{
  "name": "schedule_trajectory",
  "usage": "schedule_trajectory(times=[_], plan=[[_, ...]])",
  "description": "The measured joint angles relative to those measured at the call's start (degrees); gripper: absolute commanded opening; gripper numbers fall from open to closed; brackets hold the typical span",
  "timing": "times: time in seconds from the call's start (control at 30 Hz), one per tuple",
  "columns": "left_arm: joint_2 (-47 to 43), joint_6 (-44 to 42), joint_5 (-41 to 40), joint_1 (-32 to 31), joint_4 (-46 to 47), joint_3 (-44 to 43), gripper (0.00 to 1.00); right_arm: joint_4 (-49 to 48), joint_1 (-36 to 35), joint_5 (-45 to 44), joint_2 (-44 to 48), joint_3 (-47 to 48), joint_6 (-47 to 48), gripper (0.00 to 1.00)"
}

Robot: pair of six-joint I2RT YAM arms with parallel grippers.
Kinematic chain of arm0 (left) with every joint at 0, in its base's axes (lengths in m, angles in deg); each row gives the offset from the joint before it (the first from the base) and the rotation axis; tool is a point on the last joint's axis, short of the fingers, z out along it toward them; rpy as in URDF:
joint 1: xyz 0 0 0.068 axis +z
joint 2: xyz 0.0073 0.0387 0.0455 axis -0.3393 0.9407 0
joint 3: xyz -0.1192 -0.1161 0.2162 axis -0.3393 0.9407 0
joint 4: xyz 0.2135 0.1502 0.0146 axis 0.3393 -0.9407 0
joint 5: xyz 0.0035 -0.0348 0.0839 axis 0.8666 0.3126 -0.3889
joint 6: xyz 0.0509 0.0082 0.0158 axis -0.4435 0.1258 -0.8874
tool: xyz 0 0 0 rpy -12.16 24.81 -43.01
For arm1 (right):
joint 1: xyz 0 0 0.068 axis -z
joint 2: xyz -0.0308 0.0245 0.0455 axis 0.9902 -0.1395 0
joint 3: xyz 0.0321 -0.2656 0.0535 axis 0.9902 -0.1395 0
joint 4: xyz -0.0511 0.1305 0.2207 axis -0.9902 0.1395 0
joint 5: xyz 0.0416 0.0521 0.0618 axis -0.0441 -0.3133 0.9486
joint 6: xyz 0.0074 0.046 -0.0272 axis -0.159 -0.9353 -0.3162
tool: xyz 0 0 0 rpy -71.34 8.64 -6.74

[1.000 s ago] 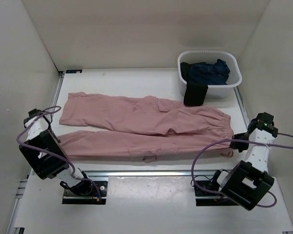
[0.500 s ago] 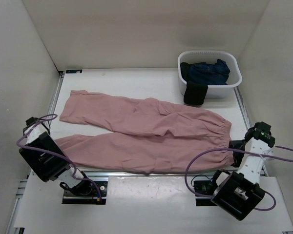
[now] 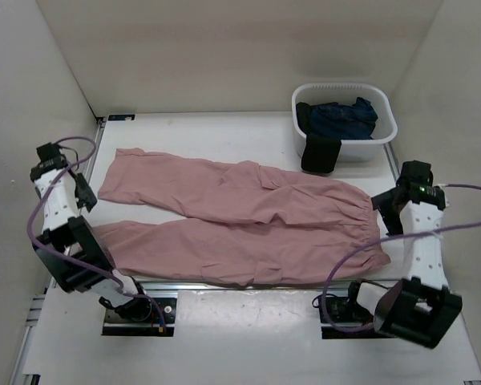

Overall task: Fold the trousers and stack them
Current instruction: Fold the trousers

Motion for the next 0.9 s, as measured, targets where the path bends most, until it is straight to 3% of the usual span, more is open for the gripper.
schedule_trajectory(times=[0.17, 0.33, 0.4, 0.5, 0.63, 0.83, 0.9], plan=[[13.4, 0.0, 3.78, -7.54, -3.19, -15.78, 0.93, -2.97, -1.01, 3.61, -12.76, 2.56, 2.01, 0.8], [31.58, 0.0, 10.12, -11.93, -2.95, -40.89, 0.94, -6.78, -1.27, 6.51, -27.06, 14.73, 3.52, 0.8], [36.83, 0.0, 10.45, -13.14, -1.53, -46.25, 0.94, -8.35, -1.33, 7.76, -31.61, 18.8, 3.41, 0.8], [41.27, 0.02, 9.05, -14.53, -0.59, -45.62, 0.94, -10.19, -1.38, 9.27, -37.11, 21.86, 2.82, 0.8], [45.24, 0.02, 5.25, -15.87, 1.2, -36.83, 0.94, -11.26, -1.38, 11.89, -43.23, 22.08, 1.16, 0.8], [39.6, 0.5, 0.33, -15.89, 7.3, -25.73, 0.93, -12.07, -1.86, 13.73, -48.41, 22.05, -2.86, 0.8], [38.18, 0.48, -0.42, -15.89, 7.85, -23.58, 0.93, -12.17, -1.99, 13.0, -49.05, 22.05, -4.2, 0.75]])
